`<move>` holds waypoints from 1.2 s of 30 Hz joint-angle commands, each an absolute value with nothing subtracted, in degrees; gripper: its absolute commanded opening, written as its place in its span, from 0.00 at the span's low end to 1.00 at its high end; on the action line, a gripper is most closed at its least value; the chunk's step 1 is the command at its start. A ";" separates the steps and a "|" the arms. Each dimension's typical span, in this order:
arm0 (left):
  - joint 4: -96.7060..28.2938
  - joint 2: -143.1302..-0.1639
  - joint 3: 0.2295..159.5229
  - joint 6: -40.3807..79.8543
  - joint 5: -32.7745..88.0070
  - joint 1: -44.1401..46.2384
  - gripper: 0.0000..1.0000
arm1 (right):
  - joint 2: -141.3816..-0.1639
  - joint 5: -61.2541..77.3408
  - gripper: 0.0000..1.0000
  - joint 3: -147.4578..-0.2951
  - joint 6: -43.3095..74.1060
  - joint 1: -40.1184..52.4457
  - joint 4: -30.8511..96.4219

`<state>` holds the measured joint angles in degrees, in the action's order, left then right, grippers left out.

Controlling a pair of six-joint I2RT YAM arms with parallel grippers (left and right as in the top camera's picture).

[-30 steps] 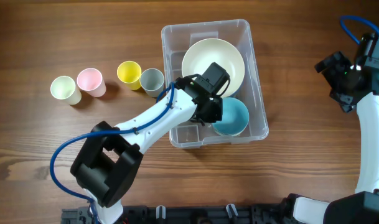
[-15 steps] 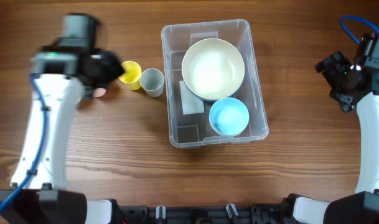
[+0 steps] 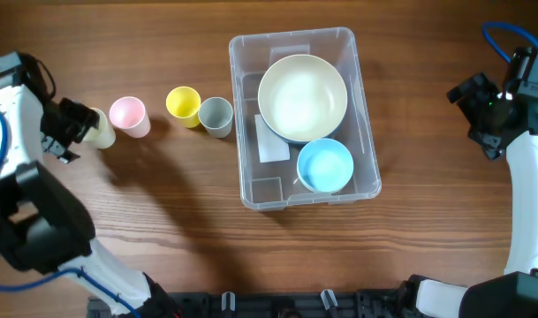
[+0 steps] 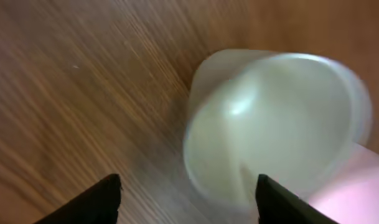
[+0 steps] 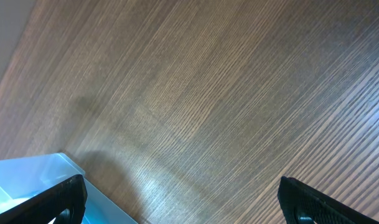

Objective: Pack container
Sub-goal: 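Move the left gripper to the cream cup and grasp it, then carry the cream cup into the container and release it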

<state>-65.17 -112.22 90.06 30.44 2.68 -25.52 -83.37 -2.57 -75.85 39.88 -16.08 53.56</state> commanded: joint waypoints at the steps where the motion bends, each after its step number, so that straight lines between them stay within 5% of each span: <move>1: -63.77 -116.62 89.91 29.12 2.81 -25.69 0.61 | -83.88 -2.52 1.00 -76.49 40.69 -16.21 53.36; 3: -63.37 -117.03 89.91 29.15 1.54 -26.00 0.43 | -83.88 -2.52 1.00 -76.49 40.69 -16.21 53.36; 5: -63.61 -116.53 89.91 29.15 0.93 -26.63 0.10 | -83.85 -2.52 1.00 -76.49 40.66 -16.21 53.36; 6: -63.99 -116.16 89.91 29.17 0.71 -27.09 0.04 | -83.88 -2.52 1.00 -76.49 40.66 -16.21 53.36; 15: -71.26 -98.02 89.93 32.08 5.82 -28.60 0.04 | -83.88 -2.52 1.00 -76.49 40.66 -16.21 53.36; 21: -71.57 -84.77 89.91 25.69 12.80 -5.10 0.04 | -83.88 -2.52 1.00 -76.49 40.66 -16.21 53.36; 28: -67.70 -89.14 89.91 30.20 -1.72 30.15 0.04 | -83.85 -2.52 1.00 -76.49 40.66 -16.21 53.36; 36: -69.01 -99.44 89.84 39.99 -4.62 38.41 0.04 | -83.88 -2.52 0.99 -76.49 40.66 -16.21 53.36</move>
